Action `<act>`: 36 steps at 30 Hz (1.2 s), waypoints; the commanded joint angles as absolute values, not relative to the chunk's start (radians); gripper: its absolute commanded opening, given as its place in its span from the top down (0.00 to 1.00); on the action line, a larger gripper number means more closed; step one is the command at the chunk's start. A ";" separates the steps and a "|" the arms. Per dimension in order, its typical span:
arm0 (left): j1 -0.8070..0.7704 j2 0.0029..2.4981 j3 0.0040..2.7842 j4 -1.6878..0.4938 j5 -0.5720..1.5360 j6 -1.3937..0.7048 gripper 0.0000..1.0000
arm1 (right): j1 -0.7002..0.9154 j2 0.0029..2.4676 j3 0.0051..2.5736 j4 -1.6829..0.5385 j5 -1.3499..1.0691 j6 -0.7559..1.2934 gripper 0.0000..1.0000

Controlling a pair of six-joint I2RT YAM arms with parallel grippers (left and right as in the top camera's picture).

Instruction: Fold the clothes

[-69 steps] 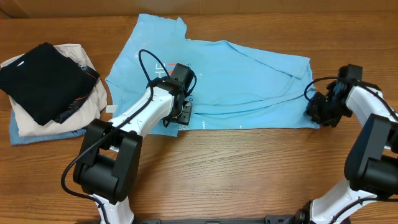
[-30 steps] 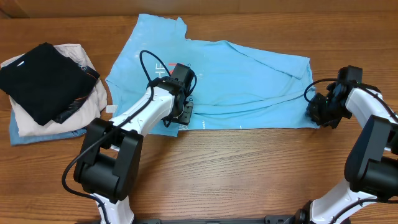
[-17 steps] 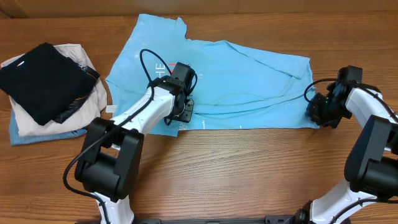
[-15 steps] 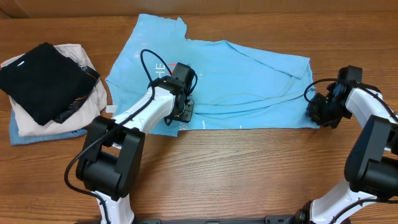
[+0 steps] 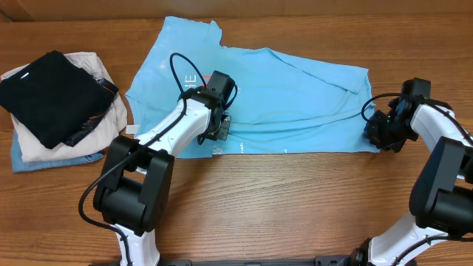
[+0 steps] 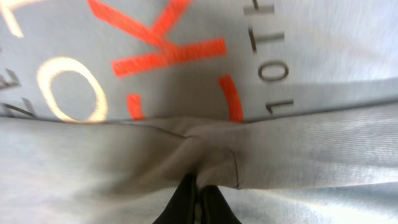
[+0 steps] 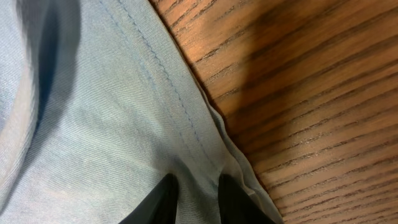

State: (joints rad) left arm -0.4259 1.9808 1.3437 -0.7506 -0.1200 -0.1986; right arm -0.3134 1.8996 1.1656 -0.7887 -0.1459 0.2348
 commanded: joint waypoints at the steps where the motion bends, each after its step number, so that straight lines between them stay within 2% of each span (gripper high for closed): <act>1: -0.434 1.985 1.388 -0.756 -0.169 -0.190 0.96 | -0.308 1.943 1.119 -0.789 -0.132 0.235 0.74; 8: -0.428 1.985 1.406 -0.698 -0.290 -0.190 0.96 | -0.308 1.943 1.119 -0.789 -0.133 0.235 0.74; 15: -0.419 1.988 1.406 -0.601 -0.295 -0.191 0.95 | -0.308 1.943 1.119 -0.787 -0.133 0.235 0.74; 17: -0.419 1.988 1.406 -0.589 -0.295 -0.191 0.89 | -0.308 1.943 1.119 -0.788 -0.133 0.235 0.74; 19: -0.419 1.988 1.406 -0.587 -0.296 -0.189 0.78 | -0.308 1.943 1.119 -0.787 -0.133 0.235 0.74; 21: -0.419 1.988 1.406 -0.590 -0.297 -0.186 0.61 | -0.308 1.943 1.119 -0.787 -0.133 0.235 0.74; 24: -0.417 1.988 1.406 -0.601 -0.311 -0.186 0.46 | -0.308 1.943 1.119 -0.788 -0.133 0.235 0.74; 30: -0.416 1.988 1.406 -0.703 -0.347 -0.187 0.41 | -0.308 1.943 1.119 -0.787 -0.133 0.235 0.74; 36: -0.416 1.988 1.406 -0.918 -0.343 -0.285 0.38 | -0.316 1.935 1.177 -0.831 -0.140 0.260 0.64</act>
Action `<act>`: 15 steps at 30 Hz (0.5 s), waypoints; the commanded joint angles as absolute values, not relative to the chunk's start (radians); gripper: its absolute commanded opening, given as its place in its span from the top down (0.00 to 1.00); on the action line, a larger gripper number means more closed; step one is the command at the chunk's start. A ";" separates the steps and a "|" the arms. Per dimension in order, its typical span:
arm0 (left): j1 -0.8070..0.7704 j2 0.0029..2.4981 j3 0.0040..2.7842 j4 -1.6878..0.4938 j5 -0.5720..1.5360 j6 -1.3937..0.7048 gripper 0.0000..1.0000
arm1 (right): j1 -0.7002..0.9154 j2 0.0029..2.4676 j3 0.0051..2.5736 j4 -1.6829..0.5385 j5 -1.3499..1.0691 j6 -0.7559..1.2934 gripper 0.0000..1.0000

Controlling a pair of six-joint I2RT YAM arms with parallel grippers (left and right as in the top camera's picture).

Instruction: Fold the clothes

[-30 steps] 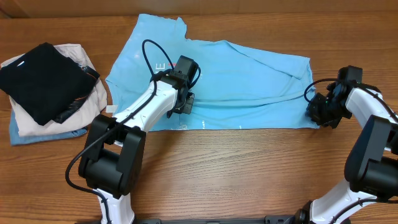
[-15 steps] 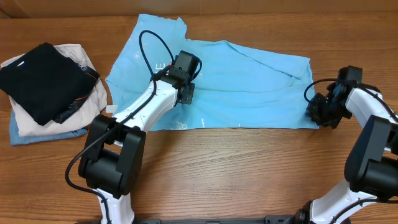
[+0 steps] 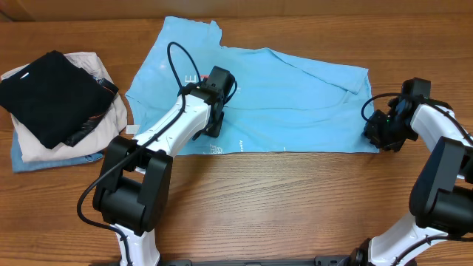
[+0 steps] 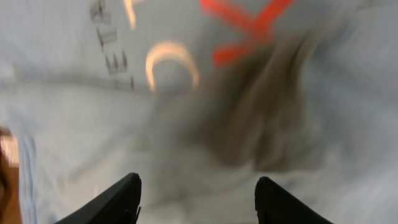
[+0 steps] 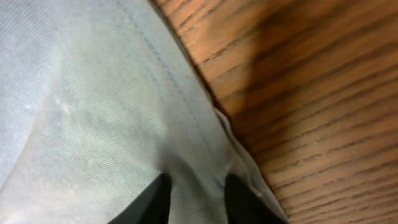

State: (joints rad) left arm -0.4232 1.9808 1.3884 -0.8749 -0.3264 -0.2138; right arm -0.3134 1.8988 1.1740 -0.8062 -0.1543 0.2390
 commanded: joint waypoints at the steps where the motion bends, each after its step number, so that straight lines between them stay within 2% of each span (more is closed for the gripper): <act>1: -0.416 1.987 1.406 -0.948 -0.344 -0.307 0.39 | -0.321 1.929 1.195 -0.850 -0.141 0.263 0.61; 5: -0.411 1.967 1.406 -1.048 -0.344 -0.413 0.43 | -0.344 1.886 1.260 -0.926 -0.140 0.262 0.52; 15: -0.359 1.961 1.393 -1.045 -0.338 -0.458 0.39 | -0.408 1.861 1.271 -1.018 -0.133 0.253 0.48</act>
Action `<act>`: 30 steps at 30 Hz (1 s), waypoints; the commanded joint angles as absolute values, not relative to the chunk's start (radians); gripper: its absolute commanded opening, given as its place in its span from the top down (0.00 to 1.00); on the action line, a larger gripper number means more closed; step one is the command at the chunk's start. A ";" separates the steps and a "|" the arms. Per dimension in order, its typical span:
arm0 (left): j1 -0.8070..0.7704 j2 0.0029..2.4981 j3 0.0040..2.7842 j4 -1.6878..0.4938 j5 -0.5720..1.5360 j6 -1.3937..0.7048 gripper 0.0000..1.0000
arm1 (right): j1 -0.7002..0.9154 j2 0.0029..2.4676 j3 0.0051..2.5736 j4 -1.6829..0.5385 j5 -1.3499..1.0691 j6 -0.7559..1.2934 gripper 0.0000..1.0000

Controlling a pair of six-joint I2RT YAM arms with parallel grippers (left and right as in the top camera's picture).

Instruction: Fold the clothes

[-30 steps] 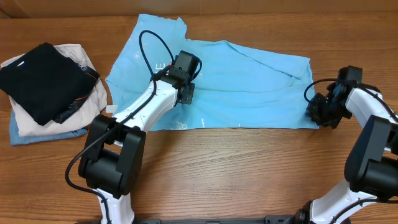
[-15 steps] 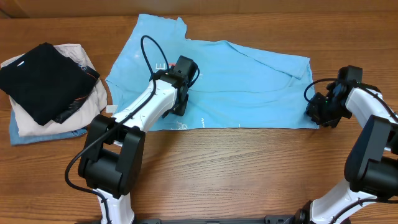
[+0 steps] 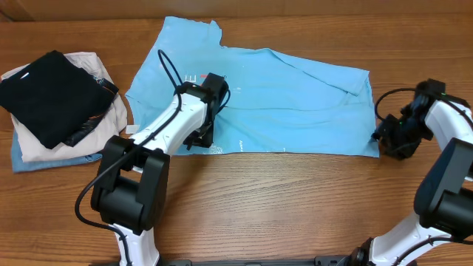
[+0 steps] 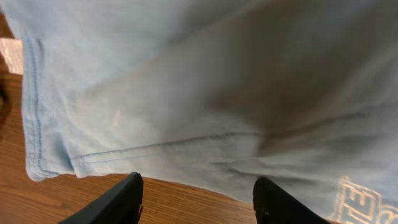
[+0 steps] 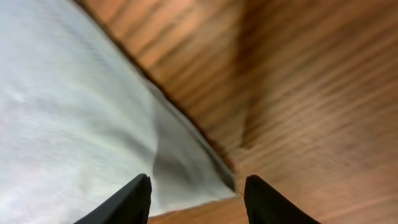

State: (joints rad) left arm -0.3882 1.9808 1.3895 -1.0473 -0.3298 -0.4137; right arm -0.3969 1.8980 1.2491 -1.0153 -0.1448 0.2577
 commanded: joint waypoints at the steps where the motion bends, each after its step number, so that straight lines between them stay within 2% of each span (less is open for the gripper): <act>1: -0.349 1.961 1.390 -1.045 -0.338 -0.457 0.39 | -0.408 1.861 1.271 -1.026 -0.133 0.253 0.48; 15: -0.253 1.961 1.235 -0.899 -0.218 -0.449 0.35 | -0.341 1.861 1.267 -1.061 -0.159 0.227 0.49; 20: -0.251 1.961 1.180 -0.860 -0.212 -0.450 0.34 | -0.328 1.861 1.236 -1.036 -0.159 0.227 0.62; 30: -0.248 1.961 1.096 -0.932 -0.194 -0.449 0.34 | -0.329 1.861 1.105 -1.016 -0.085 0.245 0.65</act>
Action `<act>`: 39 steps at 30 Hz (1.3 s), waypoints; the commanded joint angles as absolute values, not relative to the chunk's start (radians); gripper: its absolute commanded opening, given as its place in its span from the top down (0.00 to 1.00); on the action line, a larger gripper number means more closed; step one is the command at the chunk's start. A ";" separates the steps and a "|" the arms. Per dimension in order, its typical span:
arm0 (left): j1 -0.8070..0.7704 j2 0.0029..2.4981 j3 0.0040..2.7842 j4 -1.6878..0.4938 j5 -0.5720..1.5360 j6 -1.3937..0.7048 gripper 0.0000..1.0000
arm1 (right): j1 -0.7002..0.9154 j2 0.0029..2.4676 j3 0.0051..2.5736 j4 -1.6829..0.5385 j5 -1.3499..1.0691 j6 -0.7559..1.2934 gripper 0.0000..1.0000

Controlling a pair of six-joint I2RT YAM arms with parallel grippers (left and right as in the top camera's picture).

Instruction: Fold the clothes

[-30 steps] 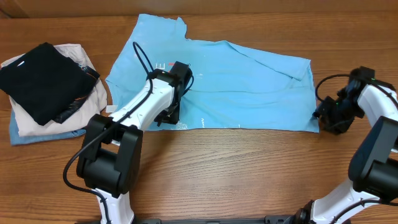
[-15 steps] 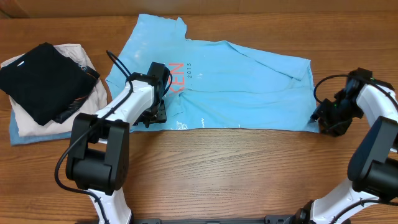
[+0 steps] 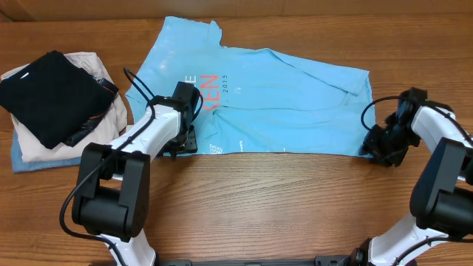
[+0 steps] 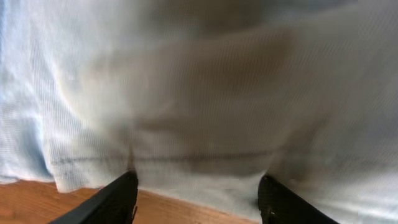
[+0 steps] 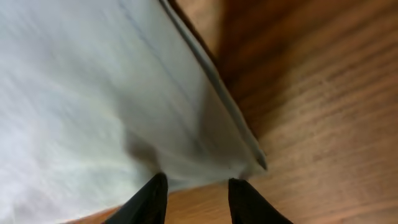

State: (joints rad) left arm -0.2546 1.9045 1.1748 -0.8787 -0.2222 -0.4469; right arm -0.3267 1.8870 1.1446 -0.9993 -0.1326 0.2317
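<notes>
A light blue T-shirt (image 3: 288, 111) with a red and white print lies spread flat on the wooden table (image 3: 281, 207). My left gripper (image 3: 184, 142) sits at its near left hem. In the left wrist view the left gripper (image 4: 198, 202) stands open, wide across the hem of the cloth (image 4: 199, 106), touching nothing. My right gripper (image 3: 379, 152) is at the shirt's near right corner. In the right wrist view the right gripper (image 5: 199, 200) is open, with the corner of the shirt (image 5: 93, 93) just ahead of the fingertips and wood between them.
A stack of folded clothes (image 3: 52, 96), black on beige on blue, lies at the table's left, close to the shirt's sleeve. Bare wood runs along the near side in front of the hem.
My left gripper has shifted left along the near hem, uncovering the print. My right gripper has come back from the bare wood to the shirt's near right corner, its jaws narrower than before.
First my left gripper was shut on a fold at the shirt's front and my right was shut on the right hem. Then the left stood open while the right still pinched. Then both were open, the right off the cloth. Now both sit open at the near hem.
</notes>
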 commanded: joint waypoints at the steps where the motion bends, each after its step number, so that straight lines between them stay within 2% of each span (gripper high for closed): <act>1: -0.248 1.961 1.091 -0.947 -0.189 -0.450 0.34 | -0.329 1.861 1.099 -1.032 -0.059 0.275 0.66; 8: -0.247 1.961 1.043 -1.015 -0.187 -0.450 0.36 | -0.340 1.861 1.098 -1.117 0.076 0.376 0.68; 17: -0.247 1.961 1.036 -1.002 -0.190 -0.449 0.36 | -0.343 1.861 1.106 -1.029 -0.082 0.297 0.62; 22: -0.247 1.961 1.036 -0.987 -0.190 -0.448 0.35 | -0.343 1.847 1.178 -1.060 -0.201 0.234 0.59; 29: -0.247 1.961 1.036 -0.983 -0.190 -0.448 0.35 | -0.343 1.785 1.287 -1.056 -0.204 0.233 0.58; 39: -0.247 1.961 1.036 -0.978 -0.190 -0.442 0.34 | -0.339 1.804 1.269 -0.930 -0.208 0.230 0.58</act>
